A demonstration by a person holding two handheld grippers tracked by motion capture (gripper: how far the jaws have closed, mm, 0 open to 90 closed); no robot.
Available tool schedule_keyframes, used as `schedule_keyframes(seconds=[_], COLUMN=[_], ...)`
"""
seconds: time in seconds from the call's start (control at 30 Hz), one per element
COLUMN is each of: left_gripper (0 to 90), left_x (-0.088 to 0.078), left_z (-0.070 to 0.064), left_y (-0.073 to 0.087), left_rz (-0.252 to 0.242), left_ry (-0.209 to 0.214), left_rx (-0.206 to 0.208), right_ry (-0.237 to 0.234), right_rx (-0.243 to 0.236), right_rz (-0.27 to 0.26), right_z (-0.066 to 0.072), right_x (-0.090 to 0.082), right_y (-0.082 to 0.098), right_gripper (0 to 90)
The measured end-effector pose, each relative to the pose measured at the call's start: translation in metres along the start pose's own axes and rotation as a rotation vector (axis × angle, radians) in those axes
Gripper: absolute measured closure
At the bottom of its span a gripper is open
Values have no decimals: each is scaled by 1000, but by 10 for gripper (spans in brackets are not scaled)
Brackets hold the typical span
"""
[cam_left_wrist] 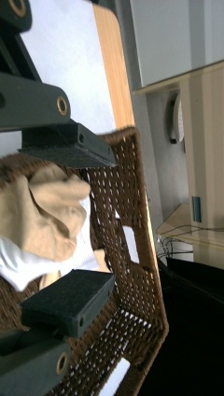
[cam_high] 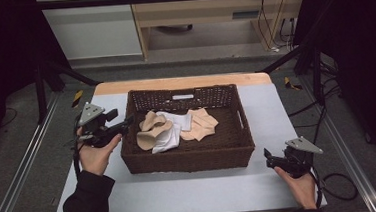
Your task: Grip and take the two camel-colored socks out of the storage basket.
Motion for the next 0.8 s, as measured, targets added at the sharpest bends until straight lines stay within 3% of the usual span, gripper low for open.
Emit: schedule_keyframes(seconds=[0.2, 0.43, 0.63, 0.8], left_gripper=[371, 370, 371, 375], left_x=[17, 30, 44, 63], left_z=[-17, -28, -32, -34], left_y=[-10, -15, -19, -18], left_rz=[8, 4, -17, 6], left_ry=[7, 10, -5, -16], left_rx=[23, 32, 29, 29], right_ry=[4, 3, -1, -3], right_rx=[3, 4, 5, 7], right_rz=[-1, -4, -2, -6], right_z=[-1, -1, 0, 0], right_x=[0, 0, 0, 0], right_y=[0, -1, 0, -1], right_gripper=[54, 54, 54, 54])
Point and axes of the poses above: each handheld gripper's, and its own axes: x roughly forward along the jaws, y roughly out of its underside, z roughly to its left, the point moved 9 cm from there along x, roughly forward along the jaws, and after that the axes turned 8 degrees about -y, right-handed, at the moved point
